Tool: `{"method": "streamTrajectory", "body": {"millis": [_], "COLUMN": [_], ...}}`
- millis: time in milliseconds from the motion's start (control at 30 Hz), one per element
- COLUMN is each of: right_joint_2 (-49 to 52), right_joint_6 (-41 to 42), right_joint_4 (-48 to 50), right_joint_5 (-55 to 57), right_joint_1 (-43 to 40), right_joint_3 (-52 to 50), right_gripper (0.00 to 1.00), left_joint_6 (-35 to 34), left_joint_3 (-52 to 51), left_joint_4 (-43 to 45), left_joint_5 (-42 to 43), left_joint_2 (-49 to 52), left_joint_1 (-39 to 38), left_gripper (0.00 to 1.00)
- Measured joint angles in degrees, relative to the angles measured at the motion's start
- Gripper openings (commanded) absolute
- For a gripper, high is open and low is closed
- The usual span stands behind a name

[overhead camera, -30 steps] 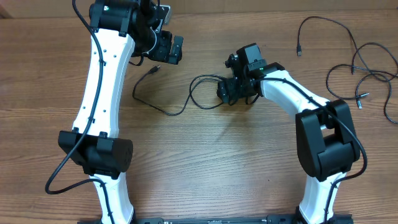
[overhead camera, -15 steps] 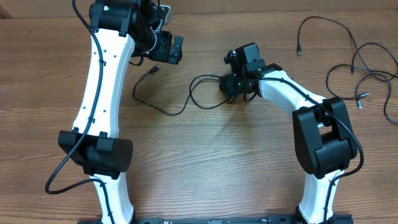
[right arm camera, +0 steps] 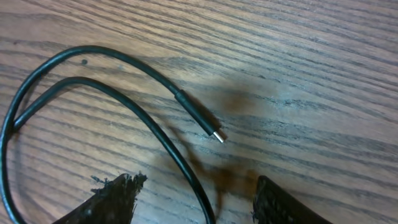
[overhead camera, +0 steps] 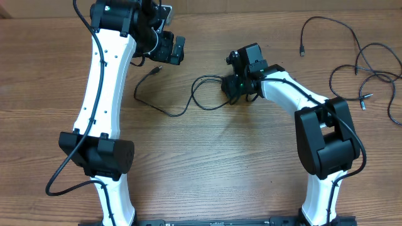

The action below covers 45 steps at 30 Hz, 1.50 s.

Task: Untangle cables
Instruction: 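Pull the last cable with the right gripper to the upper right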

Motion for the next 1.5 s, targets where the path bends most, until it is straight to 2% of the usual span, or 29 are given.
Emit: {"method": "streamTrajectory", "body": {"millis": [33, 300, 333, 400, 700, 967, 1133, 1333, 1500], "right_joint_2": [0.6, 1.9, 1.9, 2.0, 2.2, 1.6, -5.0, -17.9, -24.2], "right_joint_6": [0.0, -0.1, -0.1, 0.1, 1.2, 1.7, 1.7, 2.6, 4.6], "right_joint_4": [0.4, 1.9, 1.9, 1.9, 0.5, -16.2, -21.6, -25.4, -31.4], "right_joint_5": [0.0, 0.2, 0.2, 0.2, 0.0, 4.7, 9.5, 15.0, 19.3], "right_joint_1": [0.0, 0.0, 0.0, 0.0, 0.0, -0.1, -0.1, -1.3, -8.6], "right_joint_3": [0.0, 0.1, 0.1, 0.1, 0.6, 8.4, 10.2, 11.0, 11.5], "right_gripper": [0.63, 0.24, 0.13, 0.04, 0.04, 0.04, 0.04, 0.04, 0.04], "left_joint_6": [0.0, 0.0, 0.0, 0.0, 0.0, 0.0, 0.0, 0.0, 0.0], "left_joint_3": [0.0, 0.0, 0.0, 0.0, 0.0, 0.0, 0.0, 0.0, 0.0], "left_joint_4": [0.0, 0.0, 0.0, 0.0, 0.0, 0.0, 0.0, 0.0, 0.0], "left_joint_5": [0.0, 0.0, 0.0, 0.0, 0.0, 0.0, 0.0, 0.0, 0.0], "left_joint_2": [0.0, 0.0, 0.0, 0.0, 0.0, 0.0, 0.0, 0.0, 0.0], "left_joint_1": [0.0, 0.0, 0.0, 0.0, 0.0, 0.0, 0.0, 0.0, 0.0], "left_gripper": [1.00, 1.00, 1.00, 1.00, 1.00, 1.00, 1.00, 1.00, 1.00]}}
